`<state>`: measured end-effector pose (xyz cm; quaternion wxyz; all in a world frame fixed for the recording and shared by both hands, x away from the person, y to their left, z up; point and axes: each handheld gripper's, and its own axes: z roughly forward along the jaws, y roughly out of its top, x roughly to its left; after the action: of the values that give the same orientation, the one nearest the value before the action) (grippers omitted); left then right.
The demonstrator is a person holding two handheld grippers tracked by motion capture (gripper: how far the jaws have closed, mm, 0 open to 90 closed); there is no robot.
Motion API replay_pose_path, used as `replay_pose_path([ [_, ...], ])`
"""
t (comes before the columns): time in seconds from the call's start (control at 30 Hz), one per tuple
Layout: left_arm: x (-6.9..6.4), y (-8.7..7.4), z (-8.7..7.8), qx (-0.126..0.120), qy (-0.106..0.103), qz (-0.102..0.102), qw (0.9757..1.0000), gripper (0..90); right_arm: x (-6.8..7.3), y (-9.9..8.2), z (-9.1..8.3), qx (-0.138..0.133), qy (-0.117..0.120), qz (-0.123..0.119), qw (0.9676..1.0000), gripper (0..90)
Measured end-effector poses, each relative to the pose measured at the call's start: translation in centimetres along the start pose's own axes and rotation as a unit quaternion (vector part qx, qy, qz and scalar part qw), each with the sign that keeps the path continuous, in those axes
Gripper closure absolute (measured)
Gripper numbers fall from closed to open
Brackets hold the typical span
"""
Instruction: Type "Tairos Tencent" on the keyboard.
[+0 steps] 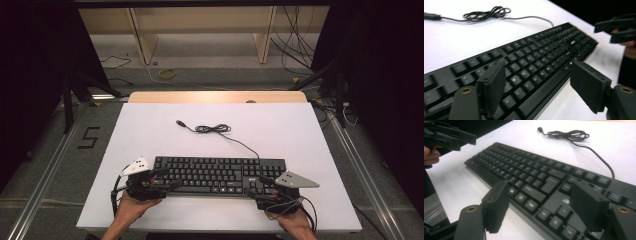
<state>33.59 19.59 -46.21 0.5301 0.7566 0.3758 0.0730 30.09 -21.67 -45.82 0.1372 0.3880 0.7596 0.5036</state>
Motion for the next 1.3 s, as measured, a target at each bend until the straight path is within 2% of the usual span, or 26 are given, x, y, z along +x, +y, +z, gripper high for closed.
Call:
replay_pose_path([
  [0.1,0.2,0.0,-0.1,0.001,0.006,-0.006,1.0000,31.1,0.5,0.6,0.5,0.002,0.006,-0.004,1.0000,33.2],
  [0.3,0.6,-0.2,-0.2,0.020,0.040,-0.012,0.9989,35.7,1.2,1.8,1.8,0.006,0.020,-0.007,0.9998,35.2],
  [0.4,0.8,-0.3,-0.4,0.029,0.057,-0.016,0.9978,42.2,1.3,1.9,2.4,0.012,0.023,-0.008,0.9996,36.1],
  [0.5,1.1,-0.3,-0.6,0.027,0.070,-0.023,0.9969,45.9,1.4,2.3,3.2,0.019,0.028,-0.011,0.9994,37.9],
  [0.57,1.2,-0.3,-0.8,0.033,0.078,-0.028,0.9960,53.5,1.6,2.8,4.0,0.023,0.033,-0.013,0.9991,42.0],
  [0.63,1.4,-0.4,-0.8,0.043,0.085,-0.030,0.9950,55.9,1.7,3.0,4.3,0.025,0.034,-0.013,0.9990,42.9],
  [0.67,1.5,-0.4,-0.8,0.045,0.087,-0.031,0.9947,61.0,1.9,3.5,5.0,0.032,0.036,-0.013,0.9988,45.2],
  [0.77,1.6,-0.4,-0.9,0.055,0.095,-0.029,0.9936,65.8,2.2,3.8,5.8,0.035,0.041,-0.017,0.9984,47.9],
  [0.8,1.6,-0.5,-0.9,0.058,0.099,-0.030,0.9930,70.4,2.5,4.2,6.5,0.043,0.041,-0.024,0.9979,49.9],
  [0.9,1.7,-0.5,-0.8,0.070,0.104,-0.029,0.9917,76.3,2.9,4.5,7.6,0.057,0.043,-0.029,0.9970,54.2],
  [0.97,1.8,-0.6,-0.8,0.075,0.108,-0.026,0.9909,78.1,3.0,4.6,8.0,0.062,0.042,-0.028,0.9968,55.5],
  [1.1,1.8,-0.6,-0.8,0.081,0.111,-0.022,0.9903,85.3,3.4,5.2,9.6,0.075,0.047,-0.033,0.9955,66.2],
  [1.23,1.9,-0.6,-0.7,0.088,0.112,-0.023,0.9895,87.5,3.7,5.6,10.4,0.075,0.052,-0.030,0.9953,72.3],
  [1.3,1.9,-0.6,-0.7,0.090,0.113,-0.021,0.9893,89.1,4.1,6.1,11.2,0.080,0.056,-0.032,0.9947,78.4],
])
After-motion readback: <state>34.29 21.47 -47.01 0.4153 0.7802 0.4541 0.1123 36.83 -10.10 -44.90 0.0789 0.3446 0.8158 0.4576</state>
